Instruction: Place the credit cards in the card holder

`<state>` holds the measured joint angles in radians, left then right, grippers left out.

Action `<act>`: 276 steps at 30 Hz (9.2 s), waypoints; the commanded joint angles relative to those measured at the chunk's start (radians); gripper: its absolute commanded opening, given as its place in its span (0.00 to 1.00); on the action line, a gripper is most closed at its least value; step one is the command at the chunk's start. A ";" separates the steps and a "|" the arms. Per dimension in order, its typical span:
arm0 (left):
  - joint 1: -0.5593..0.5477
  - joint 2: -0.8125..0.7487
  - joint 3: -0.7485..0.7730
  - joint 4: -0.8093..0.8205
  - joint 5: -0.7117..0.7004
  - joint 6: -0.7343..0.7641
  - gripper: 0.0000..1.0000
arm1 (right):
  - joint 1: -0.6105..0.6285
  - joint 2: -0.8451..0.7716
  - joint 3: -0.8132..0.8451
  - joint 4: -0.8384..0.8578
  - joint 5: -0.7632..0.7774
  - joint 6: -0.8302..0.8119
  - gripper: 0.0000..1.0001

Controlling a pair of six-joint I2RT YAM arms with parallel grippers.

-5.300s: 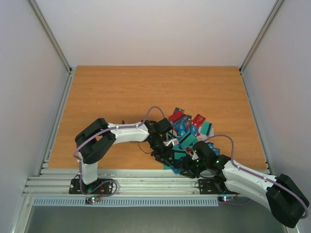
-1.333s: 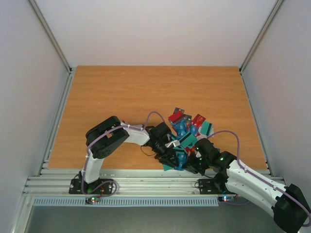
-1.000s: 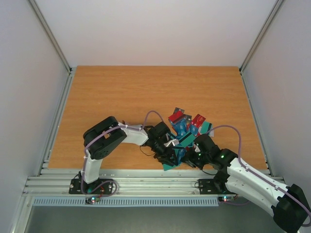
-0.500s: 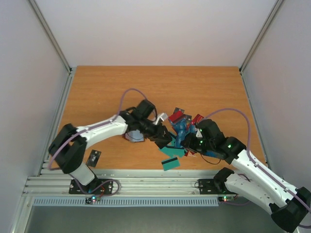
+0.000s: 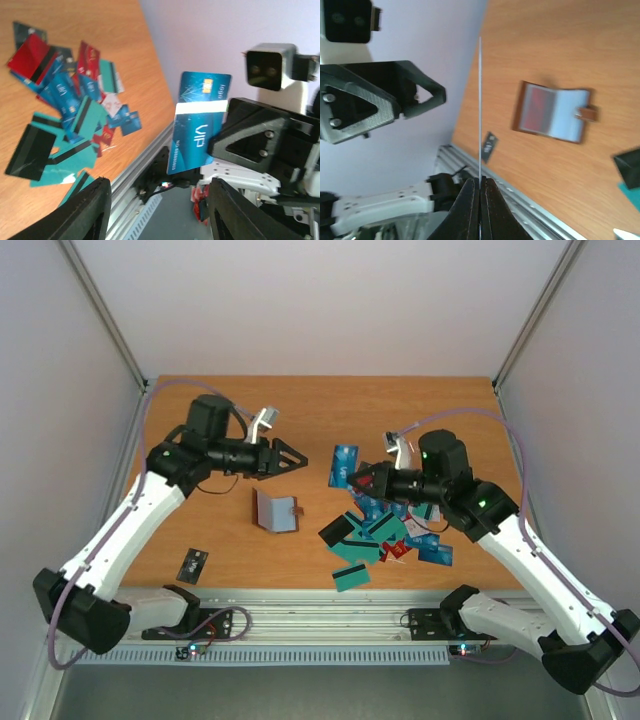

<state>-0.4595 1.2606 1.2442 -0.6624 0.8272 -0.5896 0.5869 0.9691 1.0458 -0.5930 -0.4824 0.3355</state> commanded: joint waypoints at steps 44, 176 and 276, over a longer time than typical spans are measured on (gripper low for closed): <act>0.048 -0.128 -0.078 0.650 0.263 -0.454 0.01 | -0.011 0.215 0.180 0.502 -0.562 0.128 0.01; 0.235 0.181 -0.647 0.517 -0.369 0.094 0.00 | 0.080 1.158 0.216 0.336 -0.372 -0.108 0.25; 0.226 0.274 -0.602 0.425 -0.231 -0.009 0.00 | 0.077 1.072 0.073 0.427 -0.354 -0.100 0.23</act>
<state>-0.2249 1.5249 0.6762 -0.3042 0.6243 -0.5789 0.6666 2.0659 1.1343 -0.0940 -0.8917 0.2634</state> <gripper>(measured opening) 0.021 0.235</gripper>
